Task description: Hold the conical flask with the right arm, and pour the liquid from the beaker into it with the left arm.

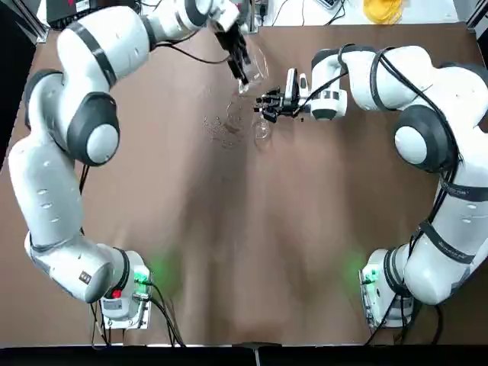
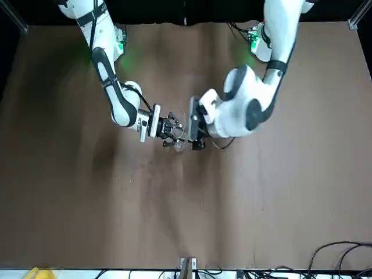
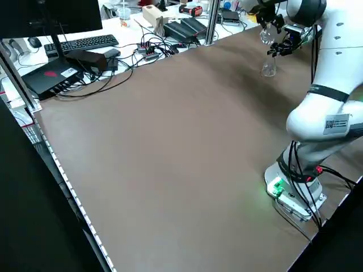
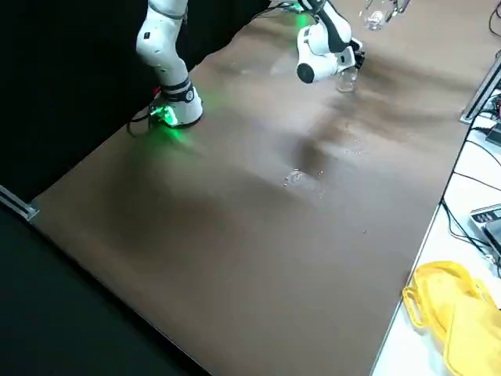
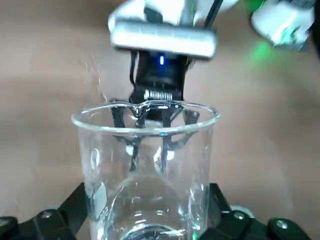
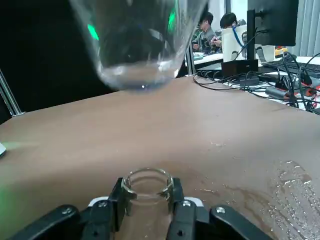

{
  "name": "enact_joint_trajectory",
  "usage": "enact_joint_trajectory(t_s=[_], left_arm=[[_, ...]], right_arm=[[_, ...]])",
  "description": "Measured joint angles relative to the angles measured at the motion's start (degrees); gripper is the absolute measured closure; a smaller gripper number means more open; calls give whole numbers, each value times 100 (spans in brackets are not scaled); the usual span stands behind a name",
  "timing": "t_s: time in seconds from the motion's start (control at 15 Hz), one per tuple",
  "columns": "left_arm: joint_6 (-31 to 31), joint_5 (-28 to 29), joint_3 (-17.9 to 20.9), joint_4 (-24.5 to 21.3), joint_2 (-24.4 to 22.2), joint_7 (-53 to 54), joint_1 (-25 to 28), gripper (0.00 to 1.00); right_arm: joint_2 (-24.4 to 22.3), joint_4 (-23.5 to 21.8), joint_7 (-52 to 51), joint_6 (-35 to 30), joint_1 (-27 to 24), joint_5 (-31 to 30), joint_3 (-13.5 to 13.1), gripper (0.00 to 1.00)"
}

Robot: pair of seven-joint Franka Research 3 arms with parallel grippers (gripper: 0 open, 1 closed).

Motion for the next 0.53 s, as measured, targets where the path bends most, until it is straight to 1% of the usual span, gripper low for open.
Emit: enact_joint_trajectory(t_s=[0.13,0.33,0.4,0.53], left_arm=[[-151,-527,-369,-1,-71,581,602,2],[-397,-906,-983,-50,-88,1352,1647,2],[-557,-1310,-1269,-177,-82,1865,2309,2],[-755,-1803,-1337,-330,-32,2459,2814,2]], right_arm=[[0,0,0,0,-1,4,-19,61],[0,1,0,2,-60,21,-75,61],[0,0,1,4,-262,23,-110,61],[0,1,-10,-14,-534,23,-112,61]])
